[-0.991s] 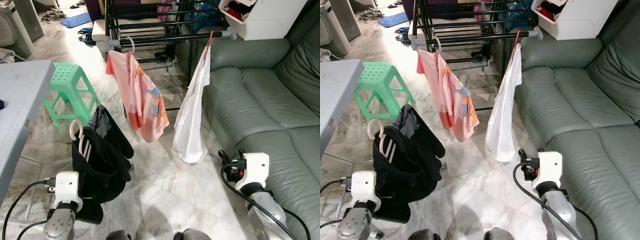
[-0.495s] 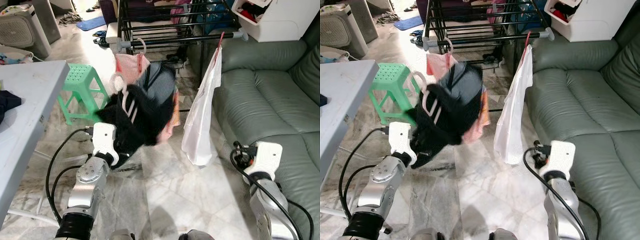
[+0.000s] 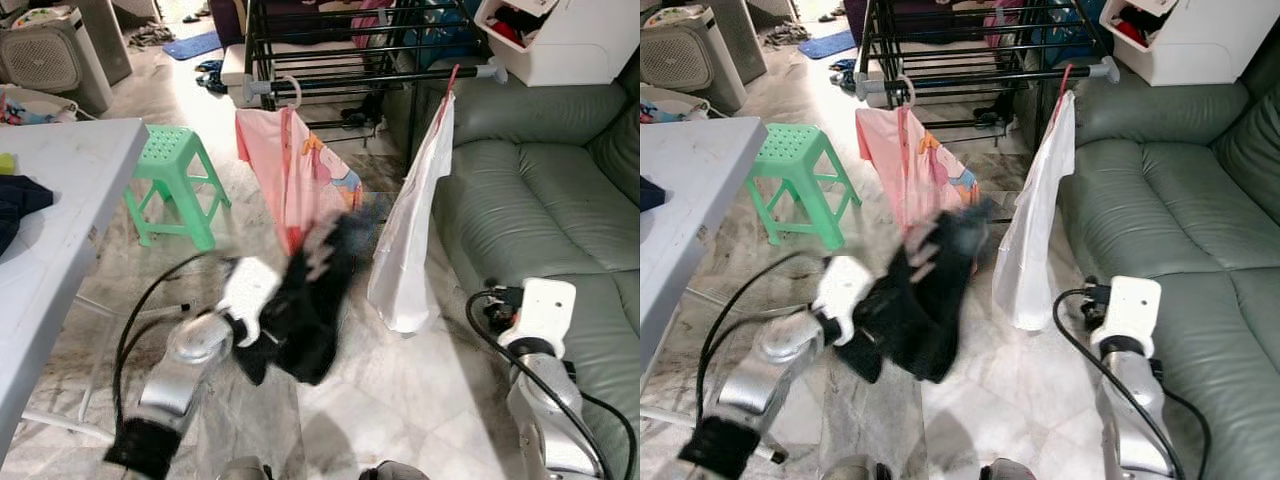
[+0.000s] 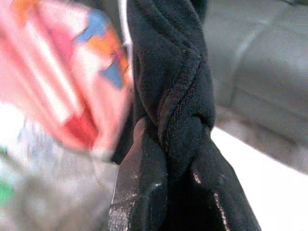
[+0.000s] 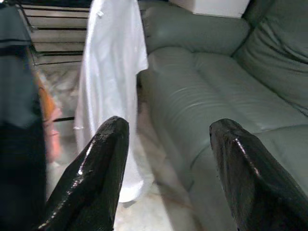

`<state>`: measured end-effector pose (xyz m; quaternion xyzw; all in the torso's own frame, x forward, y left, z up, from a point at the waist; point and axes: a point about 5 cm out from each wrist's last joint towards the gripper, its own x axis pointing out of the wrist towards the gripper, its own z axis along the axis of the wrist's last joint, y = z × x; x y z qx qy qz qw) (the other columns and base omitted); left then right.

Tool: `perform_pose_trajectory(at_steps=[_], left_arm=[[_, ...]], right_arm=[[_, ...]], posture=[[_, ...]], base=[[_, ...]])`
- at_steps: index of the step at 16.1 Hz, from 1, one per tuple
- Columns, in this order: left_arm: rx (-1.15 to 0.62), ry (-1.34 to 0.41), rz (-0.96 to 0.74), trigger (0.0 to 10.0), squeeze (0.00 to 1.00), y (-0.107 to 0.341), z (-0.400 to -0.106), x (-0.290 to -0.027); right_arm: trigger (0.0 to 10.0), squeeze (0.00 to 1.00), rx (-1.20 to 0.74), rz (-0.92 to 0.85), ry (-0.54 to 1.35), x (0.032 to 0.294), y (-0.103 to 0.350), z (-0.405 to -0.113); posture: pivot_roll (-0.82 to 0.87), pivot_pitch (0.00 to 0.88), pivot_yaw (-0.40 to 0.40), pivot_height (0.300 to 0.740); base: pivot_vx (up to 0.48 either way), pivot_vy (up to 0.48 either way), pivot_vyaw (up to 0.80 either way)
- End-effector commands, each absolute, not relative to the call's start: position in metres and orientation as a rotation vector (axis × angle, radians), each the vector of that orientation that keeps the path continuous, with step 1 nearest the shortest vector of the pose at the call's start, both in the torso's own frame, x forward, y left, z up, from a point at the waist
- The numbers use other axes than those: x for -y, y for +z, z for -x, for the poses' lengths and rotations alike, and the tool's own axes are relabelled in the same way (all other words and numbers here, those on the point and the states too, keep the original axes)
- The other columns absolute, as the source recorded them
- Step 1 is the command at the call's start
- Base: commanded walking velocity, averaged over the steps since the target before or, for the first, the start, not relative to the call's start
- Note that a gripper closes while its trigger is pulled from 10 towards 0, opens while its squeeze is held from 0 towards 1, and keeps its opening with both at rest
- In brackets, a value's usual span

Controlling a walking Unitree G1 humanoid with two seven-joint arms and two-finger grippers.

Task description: Hang hanger

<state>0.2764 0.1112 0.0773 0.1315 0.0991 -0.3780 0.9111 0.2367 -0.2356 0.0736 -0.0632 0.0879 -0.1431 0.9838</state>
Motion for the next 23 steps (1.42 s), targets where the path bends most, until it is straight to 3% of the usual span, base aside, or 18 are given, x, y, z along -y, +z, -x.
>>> perform_pose_trajectory(at_steps=[1, 3, 7, 9, 11, 13, 15, 19, 23], left_arm=[[-0.059, -0.872, -0.373, 10.0, 0.00, 0.103, -0.281, -0.097], [-0.035, -0.928, -0.553, 10.0, 0.00, 0.102, -0.284, -0.099], [-0.061, -0.931, -0.604, 10.0, 0.00, 0.095, -0.286, -0.105], [-0.071, -0.925, -0.649, 10.0, 0.00, 0.089, -0.288, -0.111], [-0.090, -0.929, -0.659, 10.0, 0.00, 0.086, -0.289, -0.116], [-0.101, -0.959, -0.619, 10.0, 0.00, 0.087, -0.289, -0.116], [-0.106, -0.950, -0.577, 10.0, 0.00, 0.086, -0.290, -0.114], [-0.090, -0.967, -0.487, 10.0, 0.00, 0.085, -0.286, -0.105], [-0.121, -1.194, -0.423, 10.0, 0.00, 0.085, -0.271, -0.093]], right_arm=[[10.0, 0.00, -0.177, 0.131, -0.302, 0.236, 0.073, -0.239], [10.0, 0.00, -0.174, 0.133, -0.307, 0.234, 0.073, -0.239], [10.0, 0.00, -0.171, 0.130, -0.288, 0.231, 0.072, -0.239], [10.0, 0.00, -0.141, 0.109, -0.022, 0.210, 0.078, -0.245], [10.0, 0.00, -0.135, 0.185, 0.187, 0.205, 0.085, -0.246], [10.0, 0.00, -0.146, 0.260, 0.284, 0.223, 0.097, -0.249], [10.0, 0.00, -0.122, 0.272, 0.261, 0.239, 0.109, -0.254], [10.0, 0.00, -0.106, 0.281, 0.320, 0.234, 0.109, -0.252], [10.0, 0.00, -0.166, 0.547, 0.698, 0.231, 0.119, -0.246]], posture=[[-0.03, 0.000, 0.058, 0.740], [-0.03, 0.000, 0.066, 0.740], [-0.03, 0.000, 0.073, 0.740], [-0.03, 0.000, 0.078, 0.740], [-0.04, 0.000, 0.084, 0.740], [-0.05, 0.000, 0.085, 0.740], [-0.05, 0.000, 0.085, 0.740], [-0.06, 0.000, 0.071, 0.740], [-0.06, 0.000, 0.062, 0.740]], base=[[0.000, 0.000, 0.00], [0.000, 0.000, 0.00], [0.000, 0.000, 0.00], [0.000, 0.000, 0.00], [0.000, 0.000, 0.00], [0.000, 0.000, 0.00], [0.000, 0.000, 0.00], [0.000, 0.000, 0.00], [0.000, 0.000, 0.00]])
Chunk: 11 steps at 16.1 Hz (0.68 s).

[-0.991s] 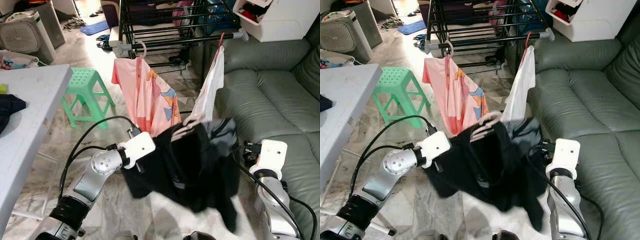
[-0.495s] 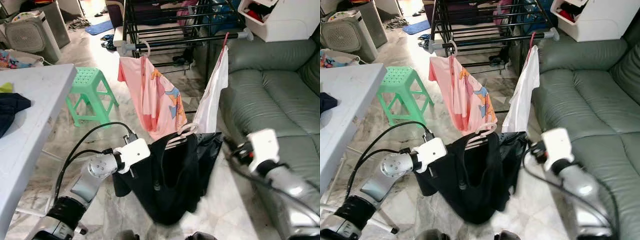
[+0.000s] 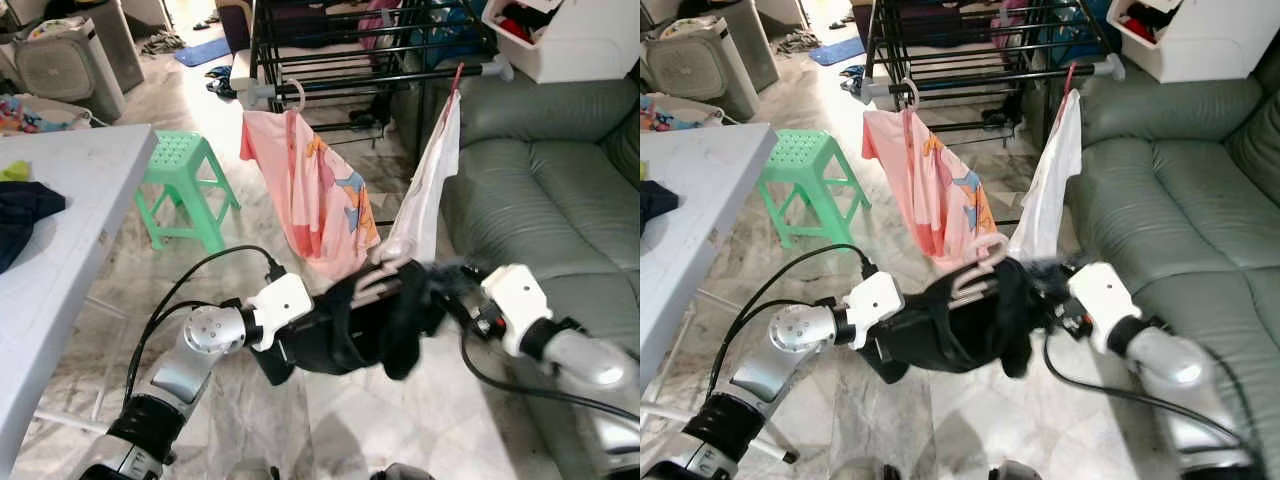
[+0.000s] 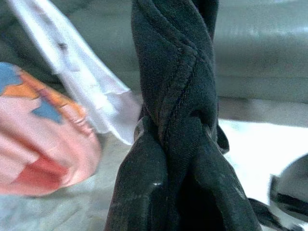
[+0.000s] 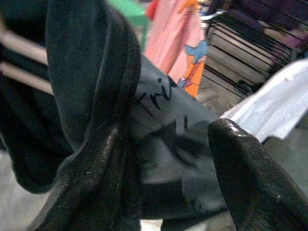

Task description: Hang hanger

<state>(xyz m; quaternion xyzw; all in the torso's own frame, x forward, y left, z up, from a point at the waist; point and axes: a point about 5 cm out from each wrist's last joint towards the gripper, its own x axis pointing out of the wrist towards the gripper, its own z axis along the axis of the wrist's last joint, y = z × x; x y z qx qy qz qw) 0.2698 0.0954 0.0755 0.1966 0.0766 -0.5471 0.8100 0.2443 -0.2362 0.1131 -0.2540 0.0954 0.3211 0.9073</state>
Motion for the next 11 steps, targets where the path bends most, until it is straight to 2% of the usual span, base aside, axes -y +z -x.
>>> perform_pose_trajectory(at_steps=[1, 3, 6, 7, 8, 9, 10, 11], left_arm=[[-0.128, -1.222, -0.427, 10.0, 0.00, 0.084, -0.270, -0.092], [-0.162, -1.311, -0.445, 10.0, 0.00, 0.082, -0.267, -0.091], [-0.201, -1.414, -0.467, 10.0, 0.00, 0.080, -0.261, -0.089], [-0.206, -1.432, -0.467, 10.0, 0.00, 0.080, -0.261, -0.088], [-0.206, -1.447, -0.468, 10.0, 0.00, 0.080, -0.260, -0.087], [-0.207, -1.452, -0.467, 10.0, 0.00, 0.081, -0.259, -0.087], [-0.212, -1.471, -0.463, 10.0, 0.00, 0.081, -0.258, -0.086], [-0.216, -1.477, -0.453, 10.0, 0.00, 0.081, -0.258, -0.086]], right_arm=[[10.0, 0.00, -0.170, 0.574, 0.729, 0.233, 0.122, -0.247], [10.0, 0.00, -0.232, 0.641, 0.896, 0.240, 0.135, -0.249], [10.0, 0.00, -0.330, 0.619, 1.109, 0.239, 0.144, -0.249], [10.0, 0.36, -0.368, 0.590, 1.169, 0.237, 0.144, -0.247], [10.0, 0.57, -0.412, 0.569, 1.239, 0.235, 0.143, -0.243], [10.0, 0.70, -0.433, 0.565, 1.265, 0.235, 0.141, -0.242], [10.0, 1.00, -0.478, 0.562, 1.313, 0.234, 0.137, -0.240], [10.0, 0.33, -0.563, 0.554, 1.378, 0.236, 0.130, -0.235]], posture=[[-0.06, 0.000, 0.062, 0.740], [-0.07, 0.000, 0.064, 0.740], [-0.07, 0.000, 0.058, 0.740], [-0.07, 0.000, 0.053, 0.740], [-0.07, 0.000, 0.050, 0.740], [-0.07, 0.000, 0.048, 0.740], [-0.07, 0.000, 0.045, 0.740], [-0.07, 0.000, 0.038, 0.740]], base=[[0.000, 0.000, 0.00], [0.000, 0.000, 0.00], [0.000, 0.000, 0.00], [0.000, 0.000, 0.00], [0.000, 0.000, 0.00], [0.000, 0.000, 0.00], [0.000, 0.000, 0.00], [0.000, 0.000, 0.00]])
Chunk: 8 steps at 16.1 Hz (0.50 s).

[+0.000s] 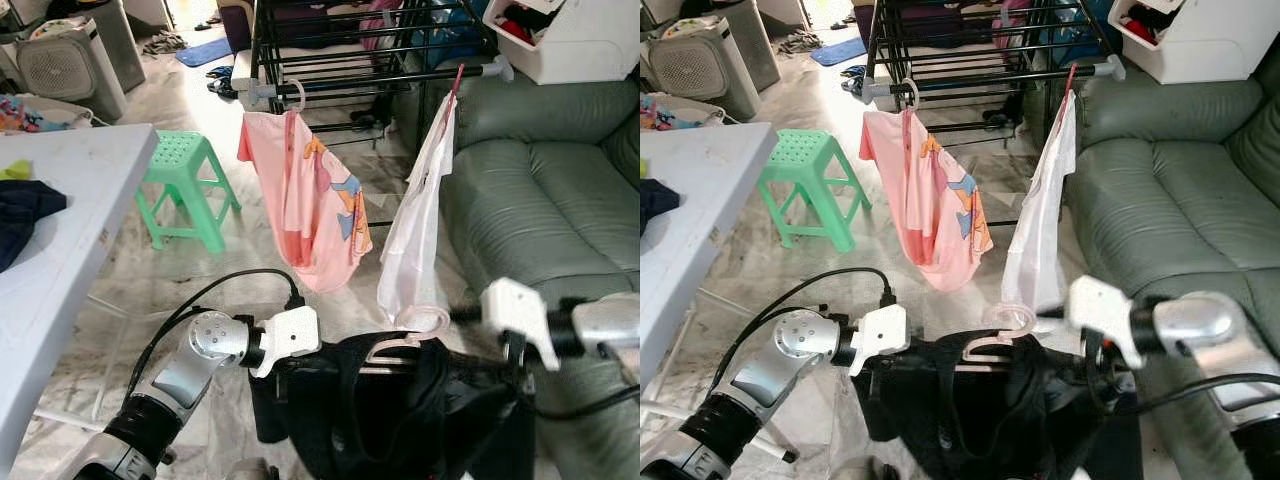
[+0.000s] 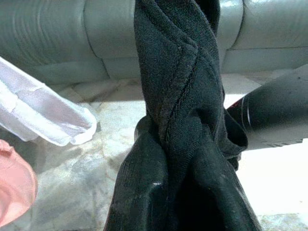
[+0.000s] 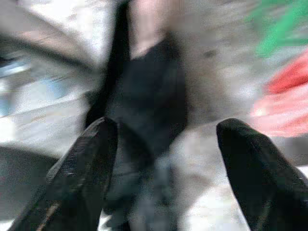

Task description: Hang hanger

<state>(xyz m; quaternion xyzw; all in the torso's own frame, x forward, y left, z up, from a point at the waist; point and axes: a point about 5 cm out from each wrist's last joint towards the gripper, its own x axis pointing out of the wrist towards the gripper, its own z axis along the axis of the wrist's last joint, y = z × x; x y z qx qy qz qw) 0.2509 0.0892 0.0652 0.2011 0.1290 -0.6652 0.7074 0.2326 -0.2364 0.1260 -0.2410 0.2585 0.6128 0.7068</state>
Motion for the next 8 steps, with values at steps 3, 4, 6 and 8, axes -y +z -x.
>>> perform_pose_trajectory(at_steps=[3, 4, 6, 8], left_arm=[[-0.211, -1.479, -0.460, 10.0, 0.00, 0.081, -0.258, -0.086], [-0.213, -1.483, -0.464, 10.0, 0.00, 0.080, -0.257, -0.086], [-0.214, -1.492, -0.457, 10.0, 0.00, 0.080, -0.257, -0.084], [-0.213, -1.502, -0.453, 10.0, 0.00, 0.081, -0.257, -0.083]], right_arm=[[10.0, 0.00, -0.681, 0.537, 1.440, 0.246, 0.126, -0.227], [10.0, 0.00, -0.688, 0.539, 1.434, 0.248, 0.126, -0.229], [8.0, 0.00, -0.705, 0.591, 1.387, 0.258, 0.126, -0.237], [0.0, 0.00, -0.764, 0.629, 1.379, 0.268, 0.119, -0.236]], posture=[[-0.07, 0.000, 0.025, 0.740], [-0.07, 0.000, 0.025, 0.740], [-0.08, 0.000, 0.022, 0.740], [-0.08, 0.000, 0.018, 0.740]], base=[[0.000, 0.000, 0.00], [0.000, 0.000, 0.00], [0.000, 0.000, 0.00], [0.000, 0.000, 0.00]])
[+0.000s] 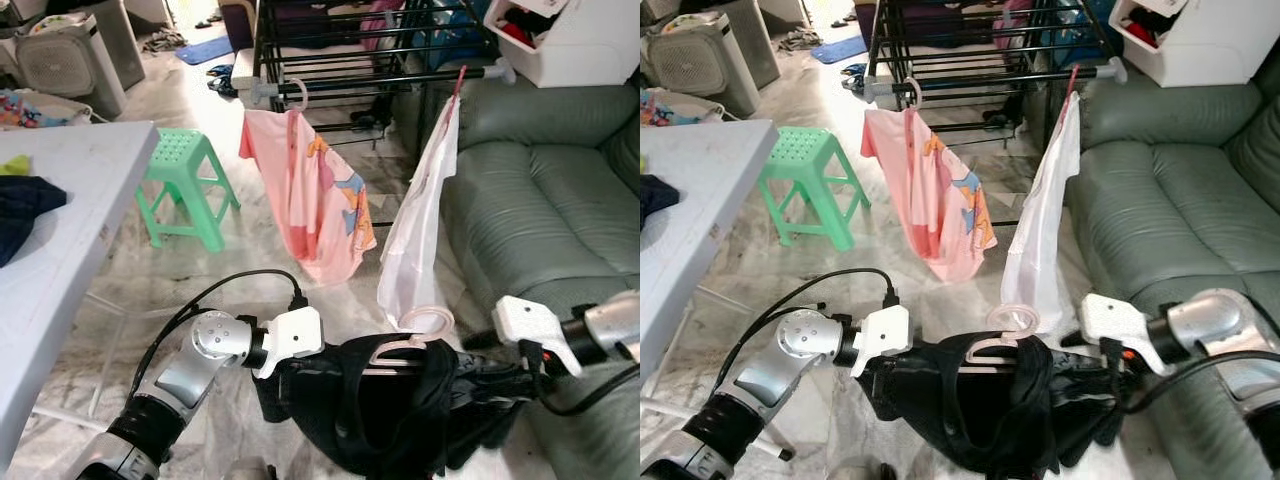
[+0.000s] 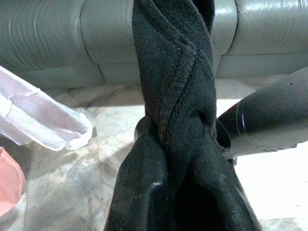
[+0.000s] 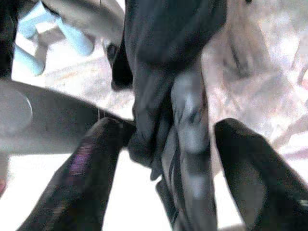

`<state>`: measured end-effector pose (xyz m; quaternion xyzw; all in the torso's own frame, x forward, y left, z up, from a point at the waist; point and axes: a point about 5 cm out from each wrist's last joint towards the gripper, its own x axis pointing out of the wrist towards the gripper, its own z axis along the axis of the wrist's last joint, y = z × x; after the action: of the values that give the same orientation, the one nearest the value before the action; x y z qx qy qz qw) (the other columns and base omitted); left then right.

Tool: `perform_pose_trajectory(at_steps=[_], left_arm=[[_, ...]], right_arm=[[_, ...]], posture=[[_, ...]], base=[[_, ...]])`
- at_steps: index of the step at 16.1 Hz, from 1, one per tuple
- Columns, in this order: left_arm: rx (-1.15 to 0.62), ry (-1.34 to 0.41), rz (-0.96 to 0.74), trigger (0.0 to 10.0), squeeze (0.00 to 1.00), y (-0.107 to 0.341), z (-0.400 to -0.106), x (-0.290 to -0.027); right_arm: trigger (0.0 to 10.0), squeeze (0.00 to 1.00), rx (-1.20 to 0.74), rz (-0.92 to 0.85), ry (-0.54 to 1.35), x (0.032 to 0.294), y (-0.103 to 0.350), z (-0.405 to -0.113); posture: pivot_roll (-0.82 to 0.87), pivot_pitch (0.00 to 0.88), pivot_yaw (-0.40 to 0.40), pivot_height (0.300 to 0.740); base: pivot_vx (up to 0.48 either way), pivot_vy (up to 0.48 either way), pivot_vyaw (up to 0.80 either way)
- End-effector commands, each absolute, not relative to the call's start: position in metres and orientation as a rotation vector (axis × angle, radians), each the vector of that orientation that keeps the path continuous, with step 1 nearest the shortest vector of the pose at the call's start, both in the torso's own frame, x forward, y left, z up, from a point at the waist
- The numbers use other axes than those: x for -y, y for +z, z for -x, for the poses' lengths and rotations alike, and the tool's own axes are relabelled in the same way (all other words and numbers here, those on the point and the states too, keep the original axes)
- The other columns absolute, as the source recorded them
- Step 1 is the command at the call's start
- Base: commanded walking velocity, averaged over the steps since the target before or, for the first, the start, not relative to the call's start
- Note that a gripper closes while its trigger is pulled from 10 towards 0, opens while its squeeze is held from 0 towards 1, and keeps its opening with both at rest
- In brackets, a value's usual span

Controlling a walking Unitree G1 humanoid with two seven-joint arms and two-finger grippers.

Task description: Hang hanger

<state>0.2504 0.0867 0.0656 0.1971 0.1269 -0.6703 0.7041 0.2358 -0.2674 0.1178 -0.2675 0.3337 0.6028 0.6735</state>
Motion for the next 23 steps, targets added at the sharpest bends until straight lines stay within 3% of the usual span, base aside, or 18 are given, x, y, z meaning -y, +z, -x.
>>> perform_pose_trajectory(at_steps=[1, 8, 23], left_arm=[[-0.214, -1.503, -0.452, 10.0, 0.00, 0.081, -0.257, -0.083], [-0.201, -1.515, -0.438, 10.0, 0.00, 0.082, -0.256, -0.076], [-0.203, -1.504, -0.448, 10.0, 0.00, 0.077, -0.256, -0.074]], right_arm=[[0.0, 0.00, -0.774, 0.634, 1.383, 0.269, 0.117, -0.235], [0.0, 0.00, -0.702, 0.643, 1.378, 0.255, 0.103, -0.252], [0.0, 0.00, -0.731, 0.619, 1.415, 0.262, 0.104, -0.253]], posture=[[-0.08, 0.000, 0.018, 0.740], [-0.08, 0.000, 0.012, 0.740], [-0.09, 0.000, 0.010, 0.740]], base=[[0.000, 0.000, 0.00], [0.000, 0.000, 0.00], [0.000, 0.000, 0.00]])
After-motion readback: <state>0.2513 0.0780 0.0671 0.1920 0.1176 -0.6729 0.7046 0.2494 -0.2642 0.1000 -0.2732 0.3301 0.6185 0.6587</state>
